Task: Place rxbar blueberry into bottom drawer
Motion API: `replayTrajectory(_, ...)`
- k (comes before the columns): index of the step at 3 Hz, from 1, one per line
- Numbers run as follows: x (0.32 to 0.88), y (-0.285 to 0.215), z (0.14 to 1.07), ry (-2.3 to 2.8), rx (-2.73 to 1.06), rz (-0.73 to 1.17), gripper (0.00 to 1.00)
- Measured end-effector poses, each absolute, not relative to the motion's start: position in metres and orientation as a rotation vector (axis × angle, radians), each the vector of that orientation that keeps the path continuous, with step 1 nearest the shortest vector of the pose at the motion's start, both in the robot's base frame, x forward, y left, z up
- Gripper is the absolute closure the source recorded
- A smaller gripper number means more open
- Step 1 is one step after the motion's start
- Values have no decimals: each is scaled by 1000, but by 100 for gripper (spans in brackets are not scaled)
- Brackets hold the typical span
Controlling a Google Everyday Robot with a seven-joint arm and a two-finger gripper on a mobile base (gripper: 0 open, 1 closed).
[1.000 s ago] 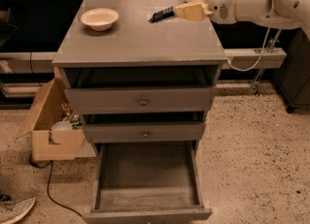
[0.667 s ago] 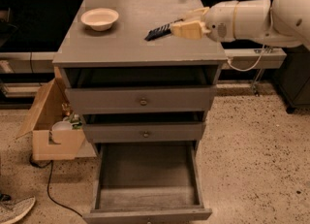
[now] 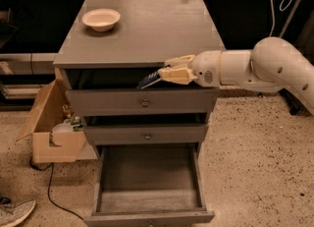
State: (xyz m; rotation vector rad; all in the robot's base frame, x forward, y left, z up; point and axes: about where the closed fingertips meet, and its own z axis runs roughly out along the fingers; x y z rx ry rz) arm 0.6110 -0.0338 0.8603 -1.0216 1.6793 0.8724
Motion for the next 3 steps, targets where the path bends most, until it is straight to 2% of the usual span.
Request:
replayTrajectory(2,590,-32,823,1718,-993,926,100)
replayTrajectory(3,555,-35,745,1798,-924,988,100)
